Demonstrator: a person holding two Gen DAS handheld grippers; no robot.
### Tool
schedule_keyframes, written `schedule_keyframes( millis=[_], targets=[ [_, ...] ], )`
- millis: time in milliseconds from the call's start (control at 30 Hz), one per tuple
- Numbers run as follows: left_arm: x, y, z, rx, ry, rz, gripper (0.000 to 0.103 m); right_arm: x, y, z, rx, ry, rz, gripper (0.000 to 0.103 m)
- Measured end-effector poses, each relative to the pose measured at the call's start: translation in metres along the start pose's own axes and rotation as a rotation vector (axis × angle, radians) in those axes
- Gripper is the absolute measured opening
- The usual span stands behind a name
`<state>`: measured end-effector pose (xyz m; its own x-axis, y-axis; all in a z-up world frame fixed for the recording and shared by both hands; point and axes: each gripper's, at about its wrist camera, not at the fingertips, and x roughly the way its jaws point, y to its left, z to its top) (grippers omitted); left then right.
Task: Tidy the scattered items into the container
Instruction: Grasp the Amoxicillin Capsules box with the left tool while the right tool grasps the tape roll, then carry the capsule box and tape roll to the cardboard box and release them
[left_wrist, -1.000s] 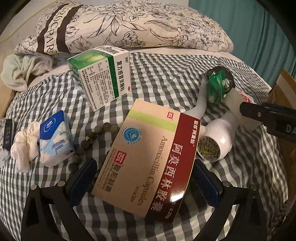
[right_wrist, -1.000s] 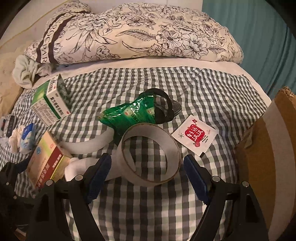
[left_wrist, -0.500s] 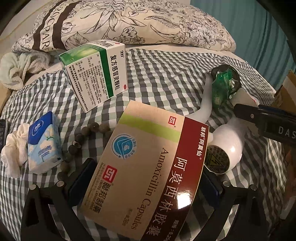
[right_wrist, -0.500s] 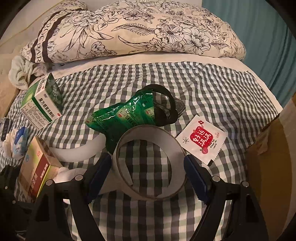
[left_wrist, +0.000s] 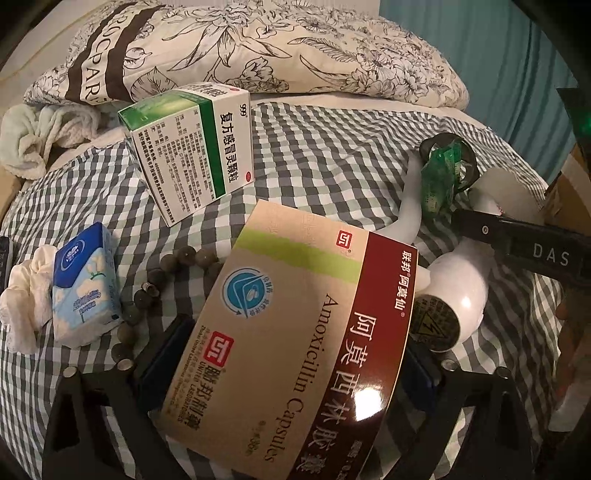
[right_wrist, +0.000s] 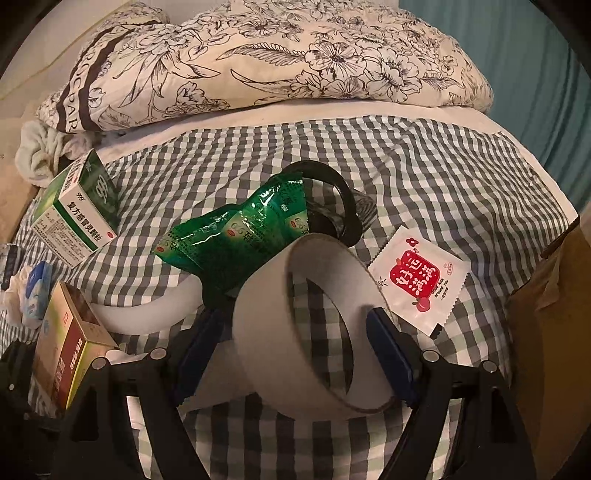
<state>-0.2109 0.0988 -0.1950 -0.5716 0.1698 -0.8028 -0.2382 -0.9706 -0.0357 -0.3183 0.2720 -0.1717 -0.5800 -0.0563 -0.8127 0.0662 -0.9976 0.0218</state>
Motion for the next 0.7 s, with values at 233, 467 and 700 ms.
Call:
schedule_keyframes(
  millis=[233,467,700],
  targets=[
    [-0.01,-0.006,-0.001,0.035,-0.032,0.02,0.082,-0.009,0.009,0.0,-0.04,-0.022,0.012,0.028],
    [-0.025,-0.005,-0.002,0.04,-0.052,0.038,0.081,-0.028,0.007,0.0,-0.023,-0.069,0.006,0.014],
    [-0.044,-0.003,-0.005,0.043,-0.075,0.04,0.081,-0.06,0.005,0.003,-0.018,-0.113,0.03,0.01]
  ],
)
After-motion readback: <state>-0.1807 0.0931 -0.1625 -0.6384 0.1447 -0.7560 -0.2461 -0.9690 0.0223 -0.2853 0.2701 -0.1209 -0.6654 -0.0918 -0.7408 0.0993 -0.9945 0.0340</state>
